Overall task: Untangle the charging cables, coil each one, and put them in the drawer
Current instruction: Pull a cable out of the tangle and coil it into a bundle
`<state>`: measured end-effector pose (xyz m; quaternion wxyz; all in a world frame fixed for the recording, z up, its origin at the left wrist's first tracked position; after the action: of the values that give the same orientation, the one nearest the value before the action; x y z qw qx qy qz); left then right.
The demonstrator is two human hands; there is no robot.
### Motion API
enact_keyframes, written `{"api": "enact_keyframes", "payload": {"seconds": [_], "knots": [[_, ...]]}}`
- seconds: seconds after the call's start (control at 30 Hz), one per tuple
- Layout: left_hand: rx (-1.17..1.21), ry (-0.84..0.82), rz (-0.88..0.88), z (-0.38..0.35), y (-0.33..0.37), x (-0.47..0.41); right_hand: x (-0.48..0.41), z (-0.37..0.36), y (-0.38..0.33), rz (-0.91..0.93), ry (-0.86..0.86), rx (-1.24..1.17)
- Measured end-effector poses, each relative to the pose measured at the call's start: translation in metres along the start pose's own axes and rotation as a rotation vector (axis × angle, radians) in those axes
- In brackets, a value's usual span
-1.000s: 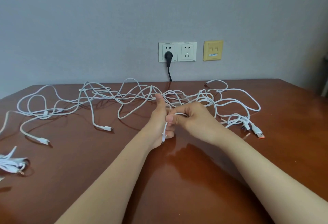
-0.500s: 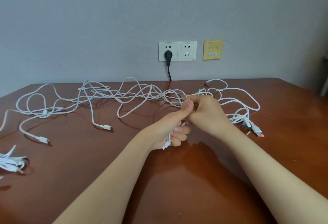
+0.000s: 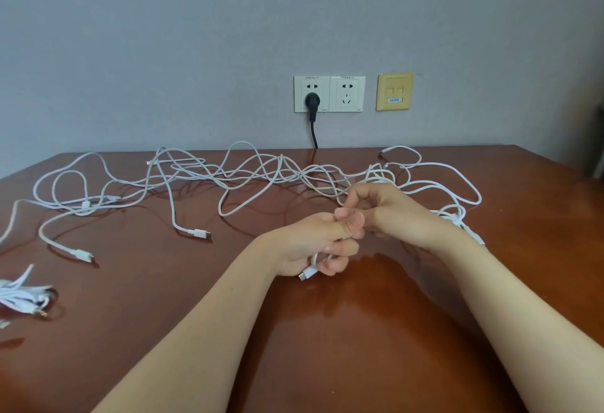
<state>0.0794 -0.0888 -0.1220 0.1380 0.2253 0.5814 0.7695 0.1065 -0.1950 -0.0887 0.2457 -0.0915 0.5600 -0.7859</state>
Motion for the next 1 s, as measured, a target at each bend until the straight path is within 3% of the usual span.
{"api": "enact_keyframes", "payload": {"seconds": [0.07,0.2,0.4,0.53,1.0], "knots": [[0.037,-0.037,-0.03,-0.002,0.006,0.006,0.0,0.0,0.001,0.003,0.012,-0.03],[0.11,0.169,-0.042,0.011,0.005,0.002,-0.001,0.004,0.0,0.034,0.073,-0.057],[0.279,0.542,-0.088,0.034,0.001,0.0,-0.004,-0.003,0.004,0.039,0.15,0.431],[0.314,0.665,-0.09,0.042,-0.004,0.0,0.004,-0.013,-0.007,0.087,0.237,0.71],[0.177,0.823,-0.1,0.048,-0.009,-0.001,0.006,-0.041,-0.002,0.185,0.228,0.623]]}}
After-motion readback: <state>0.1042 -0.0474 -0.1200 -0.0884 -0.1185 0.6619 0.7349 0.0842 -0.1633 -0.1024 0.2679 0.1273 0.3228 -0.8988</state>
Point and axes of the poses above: each hand's wrist, its own x-axis away from the middle knuckle, its own z-axis out of the back of the hand, y = z × x, the point moved 4 cm from there along -x, towards the middle knuckle, and after that the axes turned 11 degrees about -x, right-handed, at the moved point
